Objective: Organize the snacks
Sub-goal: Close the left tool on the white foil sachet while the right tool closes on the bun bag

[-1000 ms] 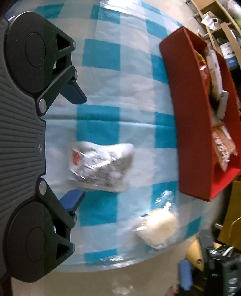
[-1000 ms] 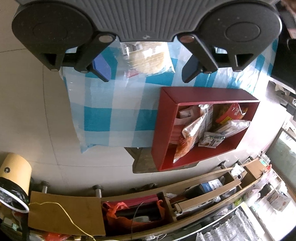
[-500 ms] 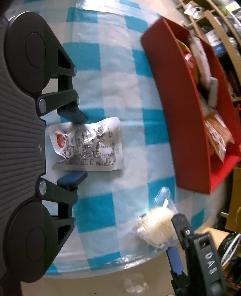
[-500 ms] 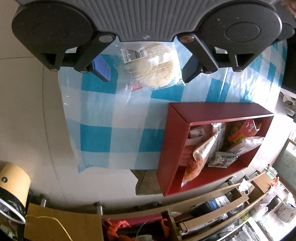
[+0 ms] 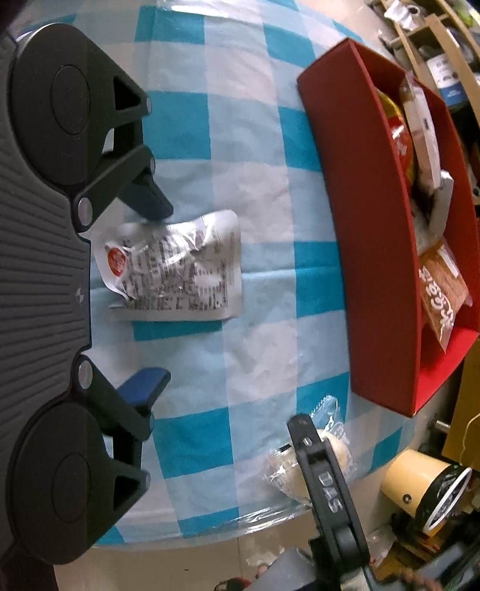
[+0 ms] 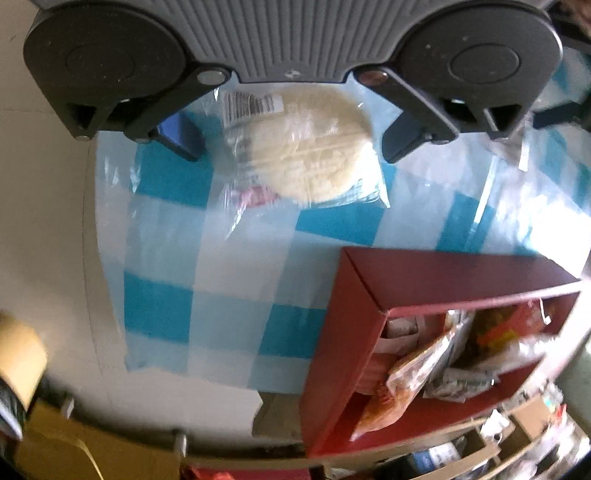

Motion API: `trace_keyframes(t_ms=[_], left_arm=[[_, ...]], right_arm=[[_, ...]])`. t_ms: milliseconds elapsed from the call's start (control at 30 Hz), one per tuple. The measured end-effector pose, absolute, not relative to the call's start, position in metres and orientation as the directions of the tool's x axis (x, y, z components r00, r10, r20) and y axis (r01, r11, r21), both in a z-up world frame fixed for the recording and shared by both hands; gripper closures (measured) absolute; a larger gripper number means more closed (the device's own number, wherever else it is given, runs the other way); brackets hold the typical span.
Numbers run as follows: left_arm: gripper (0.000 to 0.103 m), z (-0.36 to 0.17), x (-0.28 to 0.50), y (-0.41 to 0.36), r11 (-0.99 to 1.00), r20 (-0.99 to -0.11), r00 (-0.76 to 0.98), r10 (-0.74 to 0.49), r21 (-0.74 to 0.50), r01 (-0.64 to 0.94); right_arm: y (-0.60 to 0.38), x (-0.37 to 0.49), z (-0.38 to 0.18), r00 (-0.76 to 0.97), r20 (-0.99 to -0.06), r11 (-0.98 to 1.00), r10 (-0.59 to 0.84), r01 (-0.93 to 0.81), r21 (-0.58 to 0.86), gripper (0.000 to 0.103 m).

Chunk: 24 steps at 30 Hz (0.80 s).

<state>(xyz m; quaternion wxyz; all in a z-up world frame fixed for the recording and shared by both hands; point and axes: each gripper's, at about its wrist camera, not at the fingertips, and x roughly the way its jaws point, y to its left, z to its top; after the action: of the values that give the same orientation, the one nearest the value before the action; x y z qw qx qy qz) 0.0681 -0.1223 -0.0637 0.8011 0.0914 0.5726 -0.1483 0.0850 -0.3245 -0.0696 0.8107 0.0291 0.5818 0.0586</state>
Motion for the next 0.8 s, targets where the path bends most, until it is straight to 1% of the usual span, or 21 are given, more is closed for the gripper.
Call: trace_keyframes(t_ms=[100,167,233,367,533,600,633,667,700,733,767,800], left_arm=[[0.009,-0.069,0.072,-0.124,0.936,-0.939,0.337,-0.074,0.051,0.348],[0.006,-0.070,0.075,-0.120,0.937,-0.934,0.350,-0.070,0.059,0.345],[0.000,-0.073,0.078,-0.117,0.941,-0.938,0.343,-0.056,0.065,0.332],[0.000,-0.075,0.079,-0.114,0.943,-0.938,0.344,-0.055,0.064,0.327],[0.000,-0.075,0.079,-0.113,0.940,-0.938,0.342,-0.061,0.061,0.336],[0.000,-0.073,0.075,-0.112,0.939,-0.936,0.347,-0.063,0.061,0.338],[0.001,-0.072,0.073,-0.111,0.939,-0.935,0.349,-0.064,0.062,0.338],[0.005,-0.069,0.069,-0.109,0.940,-0.934,0.351,-0.065,0.061,0.336],[0.008,-0.068,0.068,-0.107,0.942,-0.933,0.353,-0.066,0.059,0.332],[0.015,-0.066,0.066,-0.107,0.942,-0.932,0.356,-0.066,0.060,0.330],[0.019,-0.064,0.064,-0.106,0.942,-0.931,0.360,-0.064,0.062,0.329],[0.026,-0.062,0.063,-0.104,0.943,-0.931,0.360,-0.067,0.058,0.327]], right_arm=[[-0.315,0.087,-0.072,0.322,-0.944,0.995,0.075,-0.085,0.050,0.000],[-0.314,0.088,-0.072,0.315,-0.946,0.996,0.071,-0.079,0.048,0.000],[-0.315,0.090,-0.072,0.309,-0.948,0.996,0.073,-0.074,0.053,0.000],[-0.315,0.089,-0.073,0.317,-0.946,0.996,0.070,-0.074,0.049,0.000],[-0.316,0.065,-0.074,0.452,-0.890,0.998,0.062,-0.046,0.047,0.000],[-0.314,0.065,-0.073,0.438,-0.897,0.998,0.055,-0.051,0.036,0.000],[-0.314,0.067,-0.071,0.420,-0.905,0.998,0.065,-0.049,0.049,0.004],[-0.313,0.067,-0.068,0.413,-0.908,0.997,0.066,-0.053,0.048,0.009],[-0.310,0.065,-0.063,0.417,-0.907,0.997,0.057,-0.069,0.031,0.018],[-0.306,0.062,-0.061,0.418,-0.907,0.996,0.049,-0.086,0.014,0.024],[-0.302,0.059,-0.059,0.418,-0.907,0.995,0.046,-0.098,0.006,0.026],[-0.297,0.054,-0.058,0.420,-0.907,0.994,0.036,-0.108,-0.011,0.029]])
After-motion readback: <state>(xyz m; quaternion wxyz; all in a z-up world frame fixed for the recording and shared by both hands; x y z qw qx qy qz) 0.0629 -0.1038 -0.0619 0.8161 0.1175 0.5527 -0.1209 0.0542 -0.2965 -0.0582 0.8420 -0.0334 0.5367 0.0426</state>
